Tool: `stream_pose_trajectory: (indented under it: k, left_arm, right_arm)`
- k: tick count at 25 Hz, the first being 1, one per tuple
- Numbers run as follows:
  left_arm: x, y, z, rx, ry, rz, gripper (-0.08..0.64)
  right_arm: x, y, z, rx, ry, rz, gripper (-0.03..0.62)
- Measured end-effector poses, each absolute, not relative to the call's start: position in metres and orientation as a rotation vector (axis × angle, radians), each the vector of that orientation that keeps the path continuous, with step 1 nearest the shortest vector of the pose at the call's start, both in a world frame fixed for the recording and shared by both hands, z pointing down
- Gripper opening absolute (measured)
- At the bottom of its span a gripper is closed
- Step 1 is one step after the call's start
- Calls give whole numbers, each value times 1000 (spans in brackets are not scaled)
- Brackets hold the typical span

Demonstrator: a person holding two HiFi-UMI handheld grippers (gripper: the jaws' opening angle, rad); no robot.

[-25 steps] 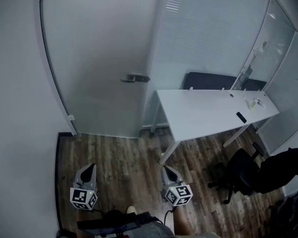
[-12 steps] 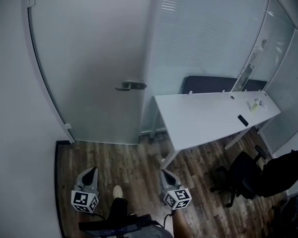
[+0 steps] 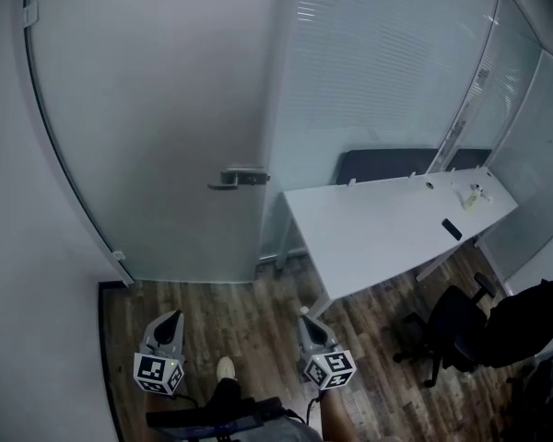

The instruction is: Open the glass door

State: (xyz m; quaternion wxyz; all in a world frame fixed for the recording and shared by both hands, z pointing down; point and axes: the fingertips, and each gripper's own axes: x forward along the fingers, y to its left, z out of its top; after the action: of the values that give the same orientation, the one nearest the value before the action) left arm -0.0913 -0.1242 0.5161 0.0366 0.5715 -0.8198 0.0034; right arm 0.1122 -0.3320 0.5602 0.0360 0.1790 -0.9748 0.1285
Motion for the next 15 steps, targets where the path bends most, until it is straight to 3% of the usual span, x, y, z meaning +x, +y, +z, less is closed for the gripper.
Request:
stream_pose_trajectory:
  k: [15]
  left_arm:
    - [-195,-216,509,1946,-2381,45,3]
  right_arm:
    - [24,-389,553,723,-2976,407,2]
